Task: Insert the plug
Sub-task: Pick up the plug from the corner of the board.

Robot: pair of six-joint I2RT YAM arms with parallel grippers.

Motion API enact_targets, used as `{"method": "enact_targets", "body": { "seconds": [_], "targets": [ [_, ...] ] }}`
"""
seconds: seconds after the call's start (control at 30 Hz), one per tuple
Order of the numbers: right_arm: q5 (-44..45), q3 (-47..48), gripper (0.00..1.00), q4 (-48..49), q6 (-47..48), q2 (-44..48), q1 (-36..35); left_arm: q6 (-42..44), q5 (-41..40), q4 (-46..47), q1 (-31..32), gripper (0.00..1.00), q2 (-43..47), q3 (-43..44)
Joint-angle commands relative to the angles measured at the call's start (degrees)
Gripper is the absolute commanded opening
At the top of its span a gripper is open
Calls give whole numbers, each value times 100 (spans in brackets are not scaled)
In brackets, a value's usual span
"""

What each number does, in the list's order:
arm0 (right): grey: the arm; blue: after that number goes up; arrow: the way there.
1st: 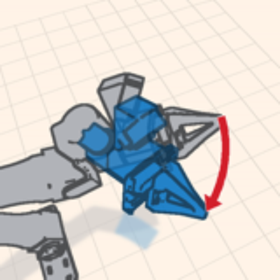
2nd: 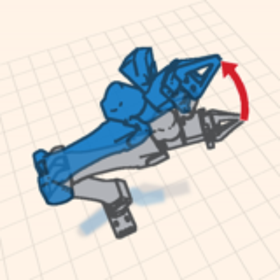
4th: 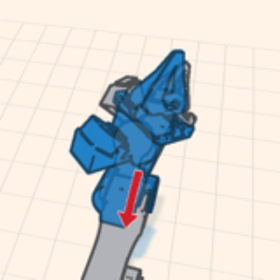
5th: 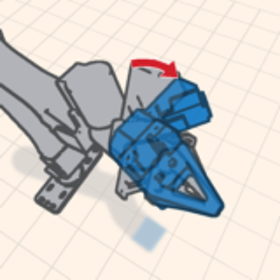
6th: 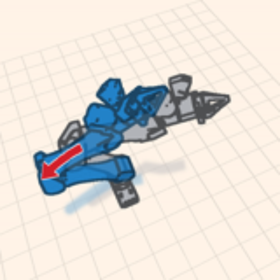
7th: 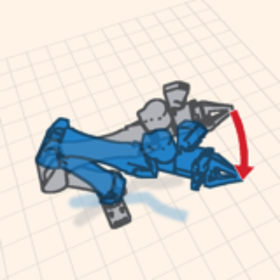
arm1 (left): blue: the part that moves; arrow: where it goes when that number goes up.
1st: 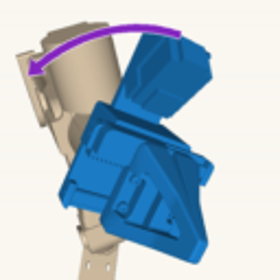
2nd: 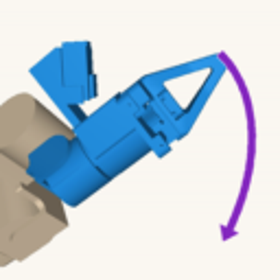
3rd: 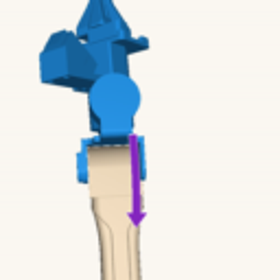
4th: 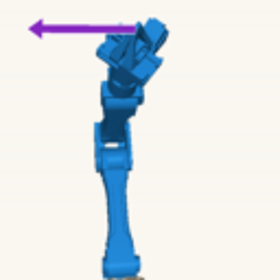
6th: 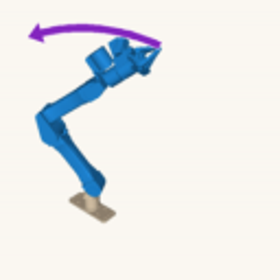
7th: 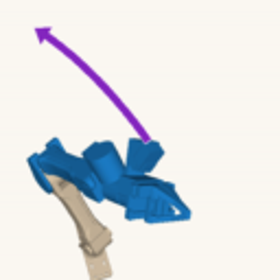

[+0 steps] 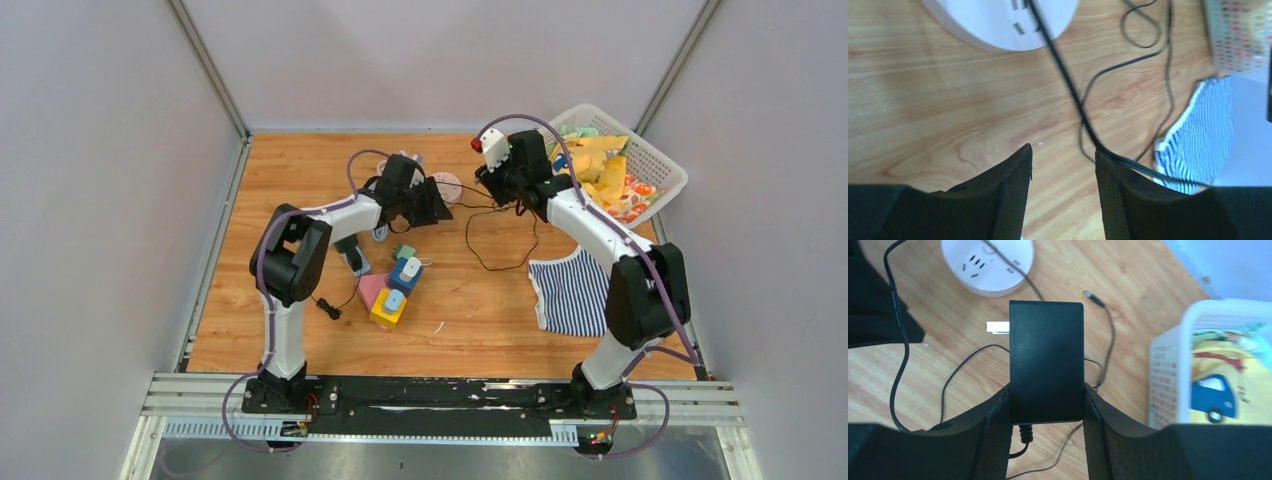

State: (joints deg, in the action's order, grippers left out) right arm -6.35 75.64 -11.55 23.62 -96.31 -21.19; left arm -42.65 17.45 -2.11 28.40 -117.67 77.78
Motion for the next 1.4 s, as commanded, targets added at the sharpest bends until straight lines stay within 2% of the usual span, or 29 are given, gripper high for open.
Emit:
{"method": "enact_targets", "body": {
  "seconds": [0.0,0.13,0.27,0.43,0.53,0.6,0.73,1.0,1.2,1.37],
  "targets": [
    [1216,-36,0,528,184,578,-73,81,-53,185,-1,52,773,-112],
    [1789,46,0,700,605,781,-66,387,-41,-209,-1,52,1144,-164],
    [1588,-72,0,830,958,917,-61,585,-47,-480,-1,53,1563,-322],
    [1182,-287,0,824,1113,1144,-61,717,234,-393,-39,57,2069,-231],
    [496,-559,0,799,1087,1464,-68,693,697,-246,-63,60,2179,111],
    [-252,-811,0,897,1068,1783,-107,610,1244,151,-63,64,2144,288],
    [-1141,-1229,0,1191,898,2181,-299,622,2402,185,-64,67,1716,1071],
    [-1334,-1475,0,1737,658,2545,-529,396,3003,187,-54,70,1455,1354],
    [-1385,-1670,0,2240,472,2617,-559,-14,3287,185,-59,62,1440,1445],
    [-1334,-1687,0,2252,424,2496,-555,-246,3383,185,-56,47,1409,1546]
  ]
}}
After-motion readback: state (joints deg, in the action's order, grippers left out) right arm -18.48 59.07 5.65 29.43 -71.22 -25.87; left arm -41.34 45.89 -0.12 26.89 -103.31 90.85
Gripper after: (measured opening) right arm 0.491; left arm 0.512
